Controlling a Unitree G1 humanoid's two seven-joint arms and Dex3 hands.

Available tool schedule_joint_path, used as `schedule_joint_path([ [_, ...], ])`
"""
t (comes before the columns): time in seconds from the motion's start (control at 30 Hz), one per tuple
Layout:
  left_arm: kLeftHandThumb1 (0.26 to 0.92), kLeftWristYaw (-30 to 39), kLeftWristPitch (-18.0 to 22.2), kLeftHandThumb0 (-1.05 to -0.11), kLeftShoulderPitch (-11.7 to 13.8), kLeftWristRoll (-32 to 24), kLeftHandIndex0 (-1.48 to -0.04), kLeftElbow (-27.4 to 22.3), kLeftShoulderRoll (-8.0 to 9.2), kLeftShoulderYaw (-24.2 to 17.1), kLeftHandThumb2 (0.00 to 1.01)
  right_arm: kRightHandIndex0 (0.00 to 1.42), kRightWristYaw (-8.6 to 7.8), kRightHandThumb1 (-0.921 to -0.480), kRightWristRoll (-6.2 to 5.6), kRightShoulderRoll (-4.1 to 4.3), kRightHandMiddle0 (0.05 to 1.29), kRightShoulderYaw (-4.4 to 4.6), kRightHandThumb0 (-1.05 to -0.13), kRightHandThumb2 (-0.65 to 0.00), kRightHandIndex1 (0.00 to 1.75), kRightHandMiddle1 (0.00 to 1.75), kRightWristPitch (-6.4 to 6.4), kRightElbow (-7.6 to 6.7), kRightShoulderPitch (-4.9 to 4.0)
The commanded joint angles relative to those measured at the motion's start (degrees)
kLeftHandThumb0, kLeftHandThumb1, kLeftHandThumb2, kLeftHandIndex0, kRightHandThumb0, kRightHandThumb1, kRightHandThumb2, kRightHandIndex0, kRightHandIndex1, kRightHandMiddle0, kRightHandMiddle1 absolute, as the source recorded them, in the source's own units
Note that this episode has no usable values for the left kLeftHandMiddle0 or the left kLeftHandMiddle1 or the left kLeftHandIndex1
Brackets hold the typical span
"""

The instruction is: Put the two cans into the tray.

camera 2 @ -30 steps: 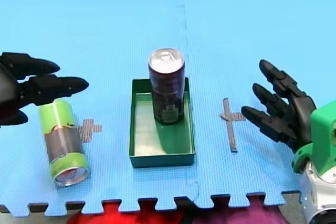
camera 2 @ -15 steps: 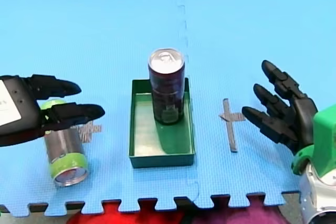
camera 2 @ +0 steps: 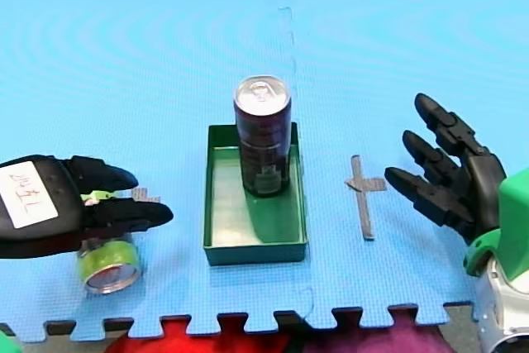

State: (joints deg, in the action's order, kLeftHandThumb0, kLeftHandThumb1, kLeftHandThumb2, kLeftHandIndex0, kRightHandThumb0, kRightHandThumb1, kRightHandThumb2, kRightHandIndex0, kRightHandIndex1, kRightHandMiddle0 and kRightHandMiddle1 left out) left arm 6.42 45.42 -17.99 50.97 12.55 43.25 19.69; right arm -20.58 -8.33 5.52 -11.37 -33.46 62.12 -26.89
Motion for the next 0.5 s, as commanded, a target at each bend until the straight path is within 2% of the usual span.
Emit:
schedule_joint_path([
  [0.0,0.837,-0.2,-0.5,-1.048,-0.1,0.5,-0.27,-0.1,0.17,0.6,0.0,0.39,-0.12,-0.819,-0.08,0.5,0.4,-0.19,-0.95,0.0,0.0,0.0,-0.6,0.08,0.14],
  [0.27,0.836,-2.5,-0.9,-1.048,-1.1,2.3,-0.27,2.5,-0.36,2.7,0.0,0.4,-0.53,-0.816,-0.2,0.76,0.4,-0.53,-0.953,0.0,0.01,0.0,-2.56,1.43,-0.08],
  [0.47,0.837,-4.4,-1.4,-1.048,-1.7,3.8,-0.27,3.8,-1.01,4.4,0.0,0.41,-1.08,-0.817,-0.43,0.98,0.4,-1.01,-0.954,0.0,0.0,0.0,-3.43,1.99,-0.29],
])
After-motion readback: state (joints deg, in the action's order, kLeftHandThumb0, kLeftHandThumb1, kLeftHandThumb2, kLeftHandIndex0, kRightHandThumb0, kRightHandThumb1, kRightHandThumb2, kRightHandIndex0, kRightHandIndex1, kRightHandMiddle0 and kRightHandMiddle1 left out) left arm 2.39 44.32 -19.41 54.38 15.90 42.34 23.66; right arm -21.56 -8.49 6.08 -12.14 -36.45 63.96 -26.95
